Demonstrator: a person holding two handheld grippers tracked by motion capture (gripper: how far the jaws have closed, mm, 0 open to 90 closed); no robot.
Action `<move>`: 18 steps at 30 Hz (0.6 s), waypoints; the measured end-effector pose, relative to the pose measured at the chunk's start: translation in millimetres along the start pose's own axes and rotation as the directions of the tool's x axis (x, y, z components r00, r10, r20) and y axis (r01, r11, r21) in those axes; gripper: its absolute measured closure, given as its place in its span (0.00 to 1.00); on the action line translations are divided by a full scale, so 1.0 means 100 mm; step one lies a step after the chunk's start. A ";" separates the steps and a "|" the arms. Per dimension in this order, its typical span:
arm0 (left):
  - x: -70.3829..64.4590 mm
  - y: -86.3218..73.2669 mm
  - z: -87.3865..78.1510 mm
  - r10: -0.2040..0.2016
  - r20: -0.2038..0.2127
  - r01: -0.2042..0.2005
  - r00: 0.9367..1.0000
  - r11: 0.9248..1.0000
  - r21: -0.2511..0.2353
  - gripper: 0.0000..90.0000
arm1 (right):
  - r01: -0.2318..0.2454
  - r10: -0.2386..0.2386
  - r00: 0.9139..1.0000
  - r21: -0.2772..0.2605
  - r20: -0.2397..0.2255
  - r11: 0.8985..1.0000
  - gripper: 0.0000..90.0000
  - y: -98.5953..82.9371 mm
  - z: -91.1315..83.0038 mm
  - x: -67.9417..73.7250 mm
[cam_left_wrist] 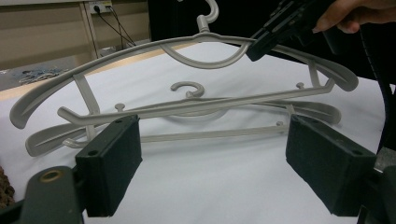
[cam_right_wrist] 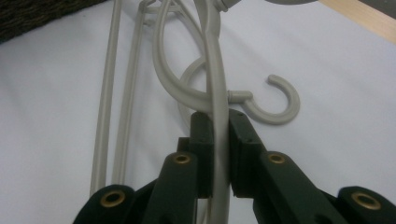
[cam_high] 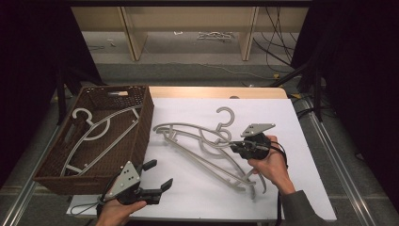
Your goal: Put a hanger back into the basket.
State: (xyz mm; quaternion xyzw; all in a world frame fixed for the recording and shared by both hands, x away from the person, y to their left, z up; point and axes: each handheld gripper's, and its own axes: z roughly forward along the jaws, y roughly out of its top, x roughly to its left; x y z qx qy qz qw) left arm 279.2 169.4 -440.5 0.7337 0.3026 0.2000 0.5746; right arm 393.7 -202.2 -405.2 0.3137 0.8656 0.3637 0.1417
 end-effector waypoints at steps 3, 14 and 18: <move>0.01 -0.01 0.00 0.007 -0.004 -0.007 1.000 1.000 0.001 0.20 | 0.052 -0.052 0.999 -0.005 -0.011 0.999 0.92 -0.03 -0.08 0.06; 0.05 0.03 0.00 -0.018 -0.017 0.017 1.000 1.000 -0.022 0.20 | 0.093 -0.094 0.995 -0.014 -0.016 0.996 0.92 -0.17 -0.25 0.19; 0.07 0.11 0.05 -0.015 -0.038 0.014 0.999 0.999 -0.033 0.19 | 0.083 -0.083 0.996 -0.007 -0.026 0.997 0.92 -0.21 -0.33 0.21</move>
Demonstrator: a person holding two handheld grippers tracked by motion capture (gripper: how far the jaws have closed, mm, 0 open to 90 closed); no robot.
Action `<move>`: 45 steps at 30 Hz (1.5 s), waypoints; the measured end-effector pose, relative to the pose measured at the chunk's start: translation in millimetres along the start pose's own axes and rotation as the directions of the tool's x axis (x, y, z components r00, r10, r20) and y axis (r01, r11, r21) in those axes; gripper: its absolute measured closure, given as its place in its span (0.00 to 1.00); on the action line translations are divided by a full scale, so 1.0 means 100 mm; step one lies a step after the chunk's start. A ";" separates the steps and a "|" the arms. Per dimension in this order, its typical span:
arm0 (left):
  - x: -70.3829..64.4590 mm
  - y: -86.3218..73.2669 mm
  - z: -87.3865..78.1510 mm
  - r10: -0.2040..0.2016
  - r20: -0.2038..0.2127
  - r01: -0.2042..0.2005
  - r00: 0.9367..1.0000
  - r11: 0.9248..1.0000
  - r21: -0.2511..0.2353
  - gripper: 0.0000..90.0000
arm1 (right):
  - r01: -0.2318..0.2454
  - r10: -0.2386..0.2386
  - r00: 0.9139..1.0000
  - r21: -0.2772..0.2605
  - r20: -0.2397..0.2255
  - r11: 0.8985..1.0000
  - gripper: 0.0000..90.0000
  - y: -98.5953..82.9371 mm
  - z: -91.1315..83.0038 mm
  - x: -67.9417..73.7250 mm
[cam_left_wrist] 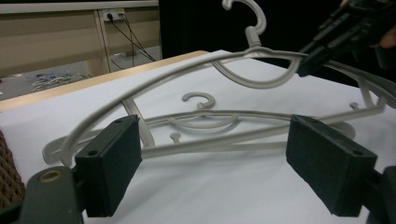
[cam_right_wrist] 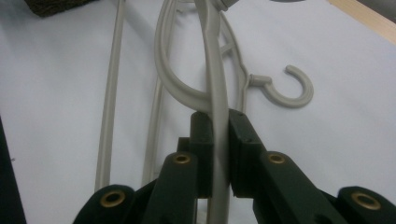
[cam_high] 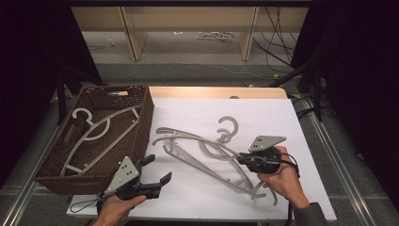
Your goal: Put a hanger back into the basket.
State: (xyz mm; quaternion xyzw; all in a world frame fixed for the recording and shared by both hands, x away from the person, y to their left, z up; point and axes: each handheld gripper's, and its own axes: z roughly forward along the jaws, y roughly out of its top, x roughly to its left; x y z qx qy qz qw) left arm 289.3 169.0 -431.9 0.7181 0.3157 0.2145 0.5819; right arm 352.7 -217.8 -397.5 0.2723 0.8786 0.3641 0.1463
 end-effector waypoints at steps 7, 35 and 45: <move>-0.04 0.25 0.22 0.040 0.029 -0.041 0.999 0.999 0.034 0.19 | 0.036 -0.036 0.999 0.005 -0.011 0.999 0.92 -0.03 -0.01 0.11; -0.28 0.61 1.03 0.263 0.290 -0.350 0.920 0.885 0.307 0.54 | 0.178 -0.178 0.984 0.022 -0.030 0.984 0.92 0.03 -0.12 0.38; -0.32 0.62 1.11 0.358 0.353 -0.477 0.864 0.806 0.350 0.78 | 0.218 -0.217 0.976 0.024 -0.036 0.976 0.91 0.05 -0.12 0.42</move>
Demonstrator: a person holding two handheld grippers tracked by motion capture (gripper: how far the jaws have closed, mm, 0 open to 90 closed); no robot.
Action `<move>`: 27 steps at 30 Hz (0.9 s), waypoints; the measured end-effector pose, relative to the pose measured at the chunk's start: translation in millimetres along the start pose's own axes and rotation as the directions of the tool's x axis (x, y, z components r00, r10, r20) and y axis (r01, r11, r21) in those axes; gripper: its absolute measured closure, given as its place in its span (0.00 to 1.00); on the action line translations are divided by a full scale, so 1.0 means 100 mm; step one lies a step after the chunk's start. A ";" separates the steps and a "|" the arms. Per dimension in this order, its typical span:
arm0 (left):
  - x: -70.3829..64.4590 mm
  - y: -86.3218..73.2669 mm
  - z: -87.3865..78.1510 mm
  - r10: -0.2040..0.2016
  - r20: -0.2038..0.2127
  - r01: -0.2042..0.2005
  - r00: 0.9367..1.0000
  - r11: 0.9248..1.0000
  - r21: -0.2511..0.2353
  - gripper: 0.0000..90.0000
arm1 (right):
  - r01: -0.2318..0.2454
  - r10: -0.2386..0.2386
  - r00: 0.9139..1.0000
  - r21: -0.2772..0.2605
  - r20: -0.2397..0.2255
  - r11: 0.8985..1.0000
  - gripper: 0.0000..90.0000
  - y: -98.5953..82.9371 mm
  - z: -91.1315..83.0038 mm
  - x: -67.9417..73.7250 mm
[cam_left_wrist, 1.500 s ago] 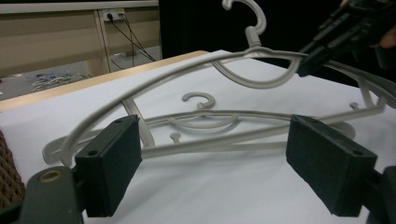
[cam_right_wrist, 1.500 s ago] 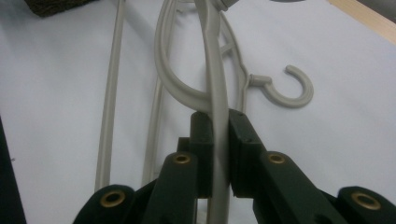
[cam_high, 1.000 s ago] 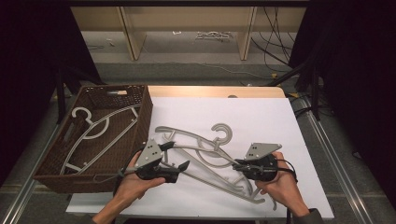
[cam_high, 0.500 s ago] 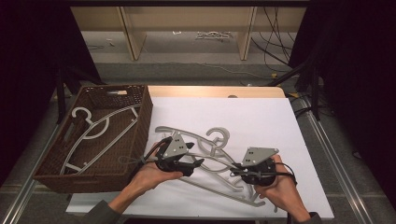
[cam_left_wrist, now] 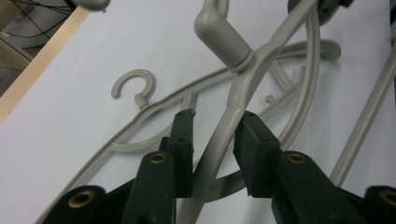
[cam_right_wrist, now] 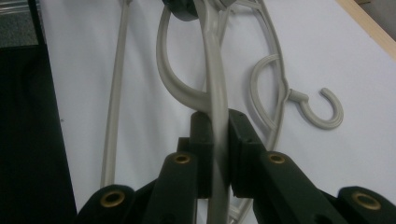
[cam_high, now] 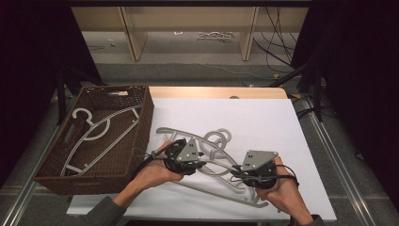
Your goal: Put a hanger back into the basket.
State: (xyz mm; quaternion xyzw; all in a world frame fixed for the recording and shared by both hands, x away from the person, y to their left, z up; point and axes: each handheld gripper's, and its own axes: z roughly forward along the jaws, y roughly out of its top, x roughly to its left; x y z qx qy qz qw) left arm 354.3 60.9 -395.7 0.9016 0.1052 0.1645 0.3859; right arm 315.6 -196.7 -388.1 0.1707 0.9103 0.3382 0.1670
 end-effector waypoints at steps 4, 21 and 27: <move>-0.03 0.04 -0.04 0.088 0.008 -0.088 0.996 0.996 0.023 0.81 | 0.027 -0.027 1.000 0.003 -0.002 1.000 0.91 0.01 -0.01 0.00; -0.07 0.14 -0.19 0.126 0.009 -0.126 0.992 0.992 0.017 0.91 | -0.046 0.052 0.991 -0.051 0.122 0.998 0.62 0.04 -0.16 -0.09; 0.09 0.11 -0.29 0.058 -0.043 -0.057 0.997 0.998 0.033 0.91 | -0.186 0.217 0.965 -0.199 0.148 0.962 0.44 0.02 -0.26 -0.17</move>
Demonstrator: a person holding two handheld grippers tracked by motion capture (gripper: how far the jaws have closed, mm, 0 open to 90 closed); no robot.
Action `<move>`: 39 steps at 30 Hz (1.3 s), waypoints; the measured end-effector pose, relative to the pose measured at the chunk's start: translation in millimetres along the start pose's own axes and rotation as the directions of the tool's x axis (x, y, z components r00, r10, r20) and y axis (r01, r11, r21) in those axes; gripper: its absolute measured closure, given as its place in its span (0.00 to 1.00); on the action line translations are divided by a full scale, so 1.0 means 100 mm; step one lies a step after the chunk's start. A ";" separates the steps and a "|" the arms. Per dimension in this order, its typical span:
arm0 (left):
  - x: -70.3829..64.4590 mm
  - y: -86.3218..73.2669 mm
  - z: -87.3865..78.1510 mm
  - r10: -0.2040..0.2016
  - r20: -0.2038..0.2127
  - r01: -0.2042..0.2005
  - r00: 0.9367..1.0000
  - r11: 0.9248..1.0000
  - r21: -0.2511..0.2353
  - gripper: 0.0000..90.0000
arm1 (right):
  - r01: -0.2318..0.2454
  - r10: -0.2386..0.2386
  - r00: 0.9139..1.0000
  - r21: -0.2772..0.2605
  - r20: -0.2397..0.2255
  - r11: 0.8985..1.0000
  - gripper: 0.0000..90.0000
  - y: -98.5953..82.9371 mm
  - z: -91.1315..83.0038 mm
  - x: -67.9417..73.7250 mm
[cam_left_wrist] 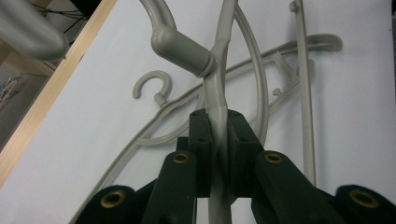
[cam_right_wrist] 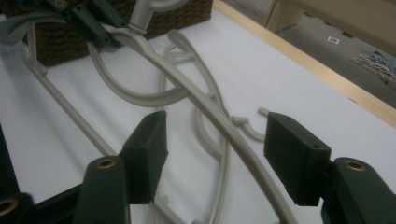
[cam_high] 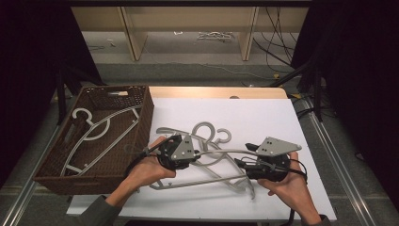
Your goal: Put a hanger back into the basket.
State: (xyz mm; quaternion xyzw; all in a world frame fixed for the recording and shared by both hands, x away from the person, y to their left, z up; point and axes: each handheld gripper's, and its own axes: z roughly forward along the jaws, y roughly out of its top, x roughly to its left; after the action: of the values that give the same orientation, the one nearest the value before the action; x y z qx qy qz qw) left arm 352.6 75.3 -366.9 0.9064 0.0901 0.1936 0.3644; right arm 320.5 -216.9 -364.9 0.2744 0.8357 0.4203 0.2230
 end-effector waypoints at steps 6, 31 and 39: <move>0.22 0.01 -0.08 -0.098 -0.031 0.097 0.995 0.995 -0.010 0.91 | -0.086 0.087 0.996 -0.061 0.020 0.994 0.37 -0.01 -0.06 -0.04; 1.27 -0.20 -1.07 -0.342 -0.239 0.329 0.909 0.940 -0.092 0.91 | -0.182 0.183 0.983 -0.098 -0.004 0.978 0.31 -0.21 0.11 -0.05; 1.47 -0.68 -1.44 -0.394 -0.338 0.387 0.855 0.918 -0.089 0.91 | -0.193 0.193 0.981 -0.086 -0.008 0.977 0.30 -0.30 0.18 -0.06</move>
State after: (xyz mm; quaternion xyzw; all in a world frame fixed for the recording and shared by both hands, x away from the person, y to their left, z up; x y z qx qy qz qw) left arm 425.0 259.0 -277.4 0.8170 0.3334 0.2741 0.3824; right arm 328.1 -225.2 -398.6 0.3444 0.7859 0.4759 0.1929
